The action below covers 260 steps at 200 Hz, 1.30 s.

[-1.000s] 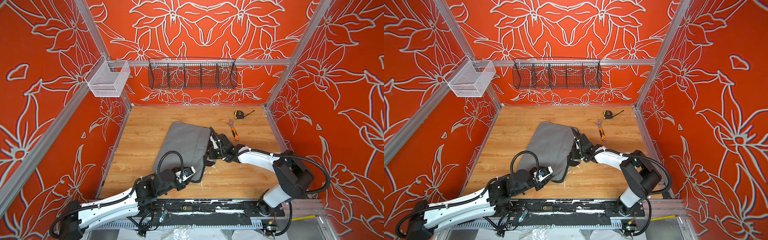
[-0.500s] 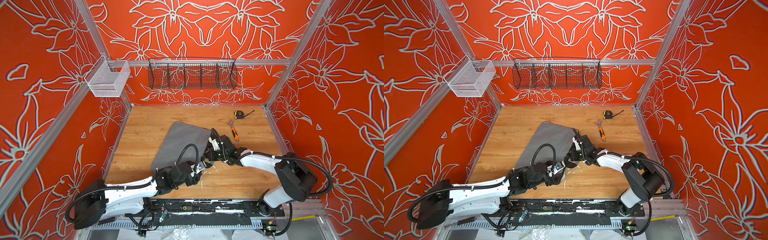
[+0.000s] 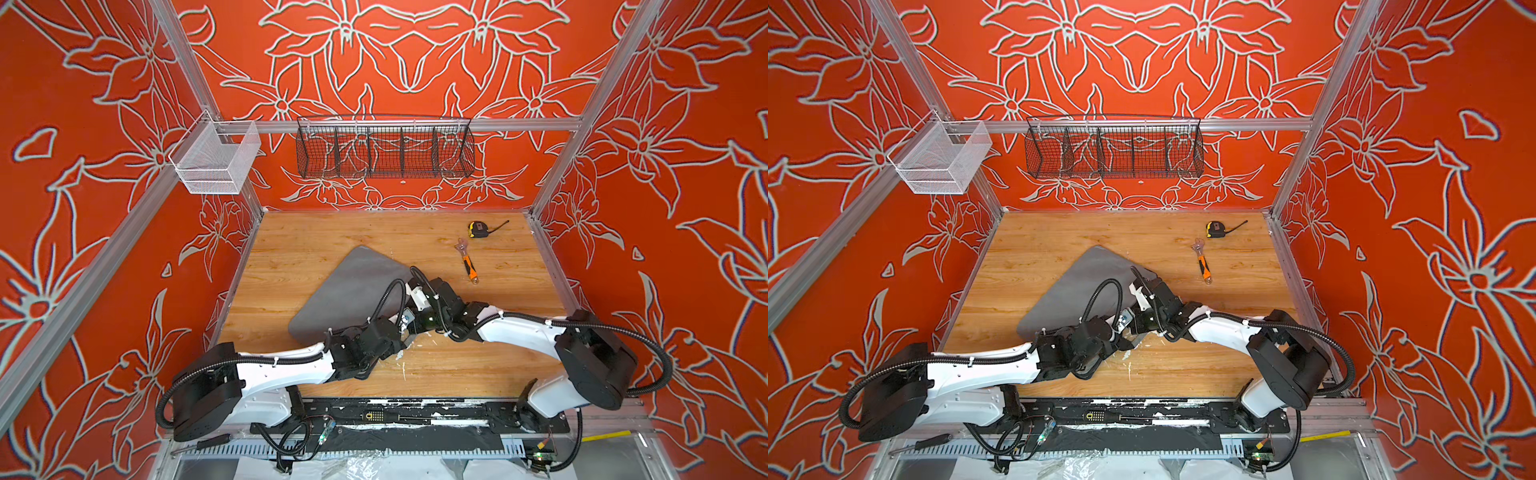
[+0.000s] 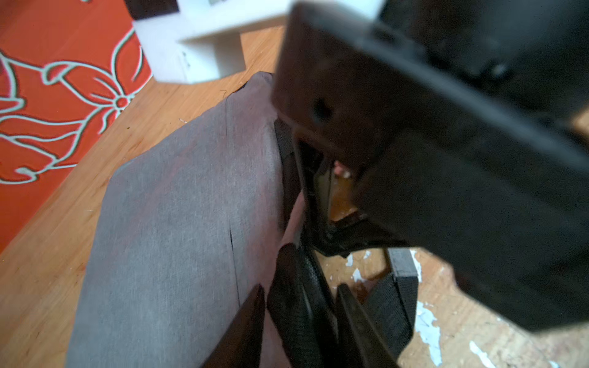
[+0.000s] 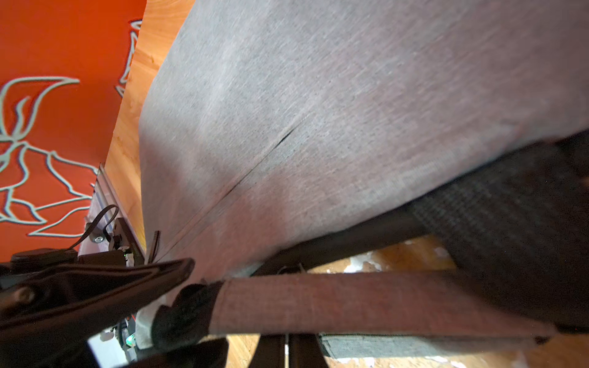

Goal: Open the zippered laptop bag and take out the laptop
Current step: Unzip the zipper on the zippered laptop bag.

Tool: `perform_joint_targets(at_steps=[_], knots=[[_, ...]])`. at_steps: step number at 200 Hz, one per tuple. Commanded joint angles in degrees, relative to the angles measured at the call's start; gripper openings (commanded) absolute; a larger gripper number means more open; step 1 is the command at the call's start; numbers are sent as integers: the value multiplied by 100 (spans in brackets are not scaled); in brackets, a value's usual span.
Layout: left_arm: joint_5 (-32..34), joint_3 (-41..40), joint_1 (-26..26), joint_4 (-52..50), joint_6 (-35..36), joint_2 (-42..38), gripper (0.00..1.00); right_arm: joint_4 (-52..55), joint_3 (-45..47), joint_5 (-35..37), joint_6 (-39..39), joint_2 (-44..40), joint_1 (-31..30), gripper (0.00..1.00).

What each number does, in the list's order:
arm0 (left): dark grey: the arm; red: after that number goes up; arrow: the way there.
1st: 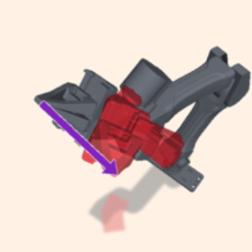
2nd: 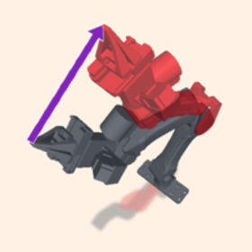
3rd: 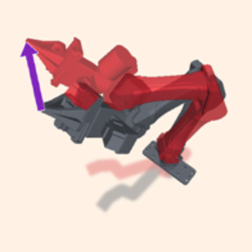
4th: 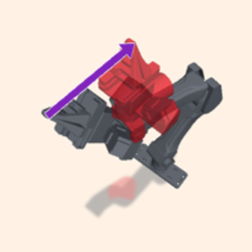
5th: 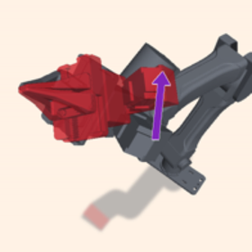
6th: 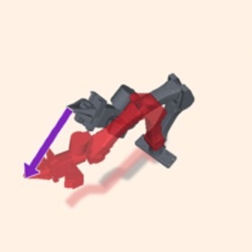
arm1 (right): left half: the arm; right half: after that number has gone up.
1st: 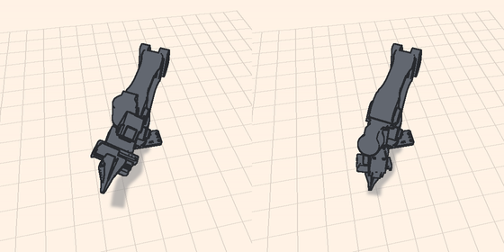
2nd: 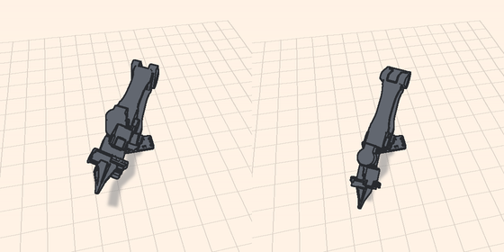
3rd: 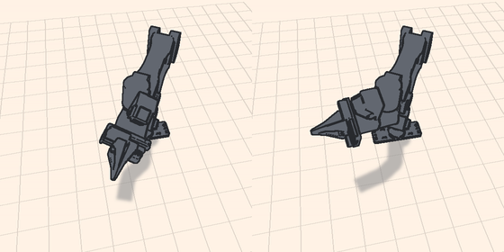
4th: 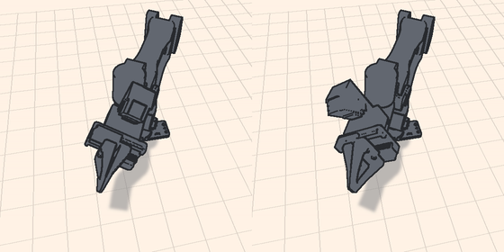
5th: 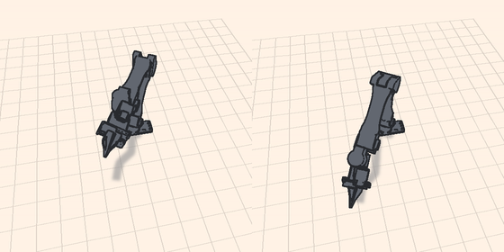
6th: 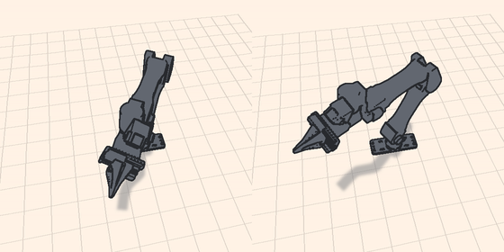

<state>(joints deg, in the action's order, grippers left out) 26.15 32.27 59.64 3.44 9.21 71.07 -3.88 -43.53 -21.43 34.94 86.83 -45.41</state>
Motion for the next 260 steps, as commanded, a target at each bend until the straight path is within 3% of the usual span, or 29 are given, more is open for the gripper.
perform_joint_targets(at_steps=[1, 24, 55, 66, 79, 104, 216, 260], knots=[[320, -76, 13, -123, -128, -74, 39, -450, -87, -132, 101, -140, -42, 0], [290, -279, 13, 71, -191, -149, 55, -482, -107, -156, 105, -187, -51, 0], [278, -435, 13, 138, -362, -175, 57, -467, -104, -168, 105, -276, -56, 0], [272, -475, 13, 148, -381, -205, 53, -436, -111, -163, 104, -310, -66, 0], [222, -477, 13, 102, -370, -284, 41, -412, -121, -159, 92, -324, -88, 0], [116, -354, 12, -212, -320, -538, 0, -296, -148, -135, 72, -263, -111, 0], [-264, -656, 10, -838, -368, -2422, 0, 626, -345, 1217, -32, -649, -59, 0], [-560, -819, 13, -822, -322, -3046, 0, 1149, -880, 1508, -298, -564, 123, 0]])
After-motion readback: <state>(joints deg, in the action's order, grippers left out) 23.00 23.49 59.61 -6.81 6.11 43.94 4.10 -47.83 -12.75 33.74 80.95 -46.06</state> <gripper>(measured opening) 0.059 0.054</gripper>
